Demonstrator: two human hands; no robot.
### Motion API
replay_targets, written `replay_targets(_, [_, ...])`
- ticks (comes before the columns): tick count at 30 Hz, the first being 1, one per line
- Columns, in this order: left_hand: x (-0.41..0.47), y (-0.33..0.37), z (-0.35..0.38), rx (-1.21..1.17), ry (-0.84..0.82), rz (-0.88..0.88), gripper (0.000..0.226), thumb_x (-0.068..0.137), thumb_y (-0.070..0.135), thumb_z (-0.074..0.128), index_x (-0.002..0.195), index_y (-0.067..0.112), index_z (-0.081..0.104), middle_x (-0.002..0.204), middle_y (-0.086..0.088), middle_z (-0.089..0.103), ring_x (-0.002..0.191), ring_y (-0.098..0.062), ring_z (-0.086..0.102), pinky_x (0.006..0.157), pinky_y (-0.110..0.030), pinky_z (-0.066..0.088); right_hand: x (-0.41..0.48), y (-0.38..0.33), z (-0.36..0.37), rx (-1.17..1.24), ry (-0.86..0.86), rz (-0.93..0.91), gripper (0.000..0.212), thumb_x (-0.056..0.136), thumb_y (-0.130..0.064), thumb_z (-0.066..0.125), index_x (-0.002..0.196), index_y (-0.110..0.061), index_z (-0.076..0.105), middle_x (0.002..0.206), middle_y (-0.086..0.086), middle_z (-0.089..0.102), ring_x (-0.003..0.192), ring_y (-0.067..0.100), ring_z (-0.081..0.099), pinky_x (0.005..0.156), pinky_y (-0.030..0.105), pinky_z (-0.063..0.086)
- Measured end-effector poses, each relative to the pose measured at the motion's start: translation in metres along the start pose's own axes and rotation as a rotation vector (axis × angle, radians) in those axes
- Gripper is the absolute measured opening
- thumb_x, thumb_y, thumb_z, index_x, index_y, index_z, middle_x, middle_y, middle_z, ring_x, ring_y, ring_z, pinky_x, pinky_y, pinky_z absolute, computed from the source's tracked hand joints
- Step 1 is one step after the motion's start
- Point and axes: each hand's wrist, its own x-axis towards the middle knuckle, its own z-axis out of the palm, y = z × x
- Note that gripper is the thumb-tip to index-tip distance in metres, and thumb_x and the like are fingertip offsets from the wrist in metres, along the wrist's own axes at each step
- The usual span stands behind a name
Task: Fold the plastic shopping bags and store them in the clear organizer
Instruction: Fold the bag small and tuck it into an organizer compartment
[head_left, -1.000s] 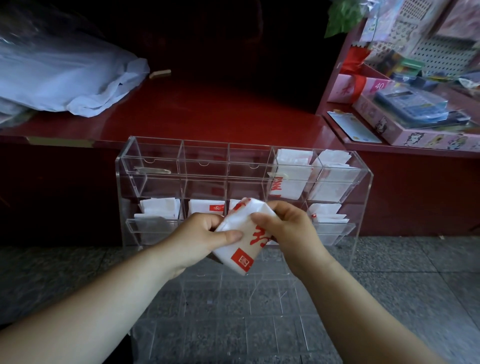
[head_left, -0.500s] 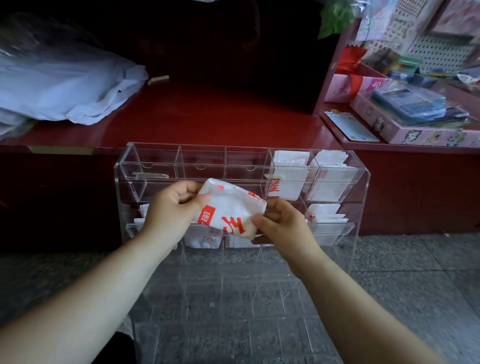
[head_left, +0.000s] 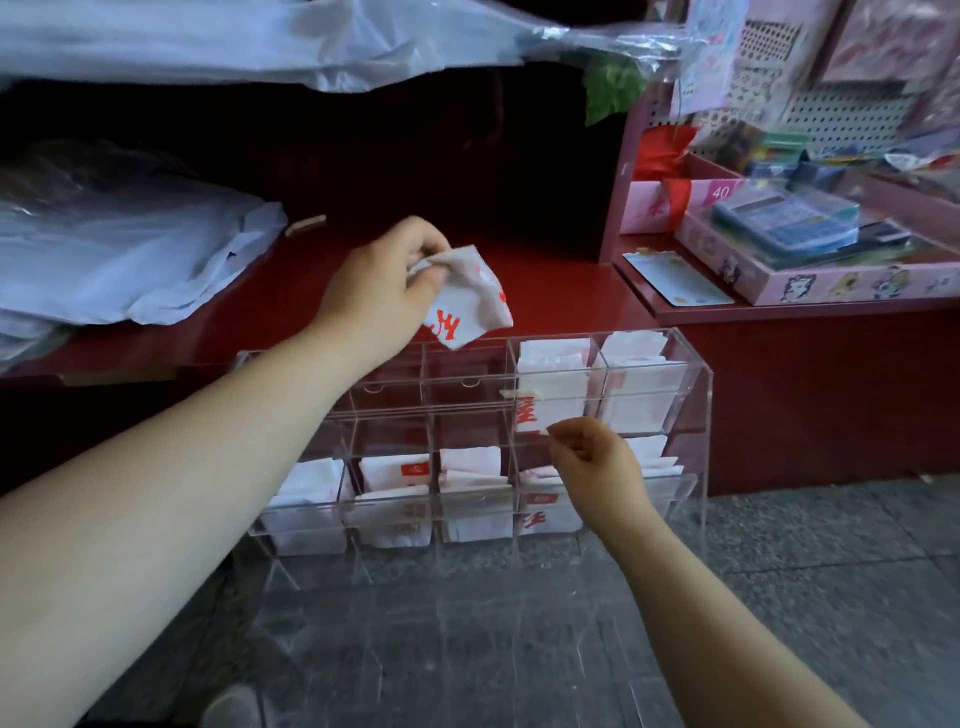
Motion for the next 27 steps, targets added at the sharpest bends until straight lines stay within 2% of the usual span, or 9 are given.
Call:
replay_targets(2, [0.007,0.001,0.011,0.046,-0.154,-0.007,0.016,0.088,0.01,0.052,0.084,0.025,0.05,0.08,0.003,0.059,0.086,-0.023,0.059,0.077,-0.034,0.045,0.003,0.001,-0.005,-0.003,0.02,0.002,0.02,0.091,-0.009,0.05,0.108,-0.006,0.059,0.085,-0.004,0.055,0.081,0.012,0.052,0.067,0.018,0.039])
replay_targets(4, [0.011,0.001,0.019,0.078,-0.264,-0.012,0.02,0.087,0.009,0.053,0.078,0.027,0.049,0.082,0.001,0.06,0.087,-0.023,0.058,0.077,-0.033,0.044,0.005,0.004,-0.007,0.002,0.019,0.006,0.018,0.091,-0.008,0.051,0.106,-0.006,0.06,0.082,-0.005,0.055,0.078,0.011,0.052,0.067,0.018,0.039])
replay_targets(7, [0.013,0.001,0.022,0.08,-0.324,-0.003,0.031,0.087,0.009,0.054,0.071,0.035,0.046,0.074,0.011,0.055,0.08,-0.017,0.054,0.067,-0.026,0.04,0.007,0.008,-0.007,-0.018,-0.019,-0.016,0.011,0.091,-0.008,0.05,0.096,-0.012,0.058,0.075,-0.013,0.053,0.068,0.0,0.05,0.055,0.007,0.038])
replay_targets(9, [0.014,0.001,0.018,0.113,-0.343,0.018,0.031,0.087,0.011,0.054,0.072,0.036,0.047,0.074,0.014,0.055,0.079,-0.017,0.054,0.069,-0.028,0.041,0.008,0.009,-0.006,-0.043,-0.03,-0.039,0.01,0.091,-0.009,0.05,0.094,-0.014,0.058,0.074,-0.016,0.052,0.067,-0.002,0.049,0.054,0.006,0.039])
replay_targets(14, [0.015,-0.001,0.006,0.219,-0.426,0.029,0.03,0.087,0.014,0.055,0.07,0.038,0.049,0.073,0.01,0.058,0.071,-0.012,0.052,0.066,-0.029,0.038,0.011,0.008,-0.002,-0.085,-0.037,-0.058,0.014,0.091,-0.01,0.05,0.099,-0.01,0.061,0.072,-0.016,0.052,0.066,0.001,0.05,0.061,0.012,0.044])
replay_targets(16, [0.014,-0.004,0.006,0.23,-0.453,0.004,0.029,0.086,0.013,0.057,0.071,0.037,0.05,0.079,0.002,0.064,0.079,-0.016,0.056,0.072,-0.03,0.041,0.01,0.007,0.0,-0.104,-0.053,-0.06,0.016,0.09,-0.009,0.049,0.1,-0.009,0.062,0.071,-0.015,0.052,0.067,0.005,0.051,0.068,0.023,0.047])
replay_targets(18, [0.013,-0.007,0.011,0.226,-0.481,-0.021,0.023,0.086,0.012,0.057,0.075,0.032,0.054,0.087,0.001,0.066,0.088,-0.017,0.058,0.081,-0.031,0.043,0.01,0.007,0.0,-0.117,-0.058,-0.058,0.016,0.09,-0.01,0.049,0.101,-0.009,0.062,0.071,-0.014,0.052,0.068,0.01,0.052,0.07,0.027,0.047])
replay_targets(22, [0.017,-0.01,0.029,0.209,-0.554,-0.051,0.012,0.086,0.012,0.06,0.088,0.024,0.059,0.096,0.003,0.065,0.098,-0.015,0.059,0.092,-0.031,0.044,0.01,0.007,0.0,-0.118,-0.069,-0.05,0.018,0.091,-0.011,0.049,0.104,-0.008,0.061,0.073,-0.012,0.053,0.07,0.009,0.052,0.072,0.026,0.048])
replay_targets(27, [0.022,-0.013,0.042,0.274,-0.688,-0.067,0.013,0.083,0.014,0.063,0.093,0.021,0.061,0.078,0.015,0.056,0.088,-0.012,0.059,0.085,-0.028,0.046,0.01,0.009,-0.001,-0.167,-0.11,-0.053,0.02,0.092,-0.012,0.048,0.108,-0.011,0.06,0.083,-0.005,0.058,0.072,0.011,0.055,0.069,0.022,0.048])
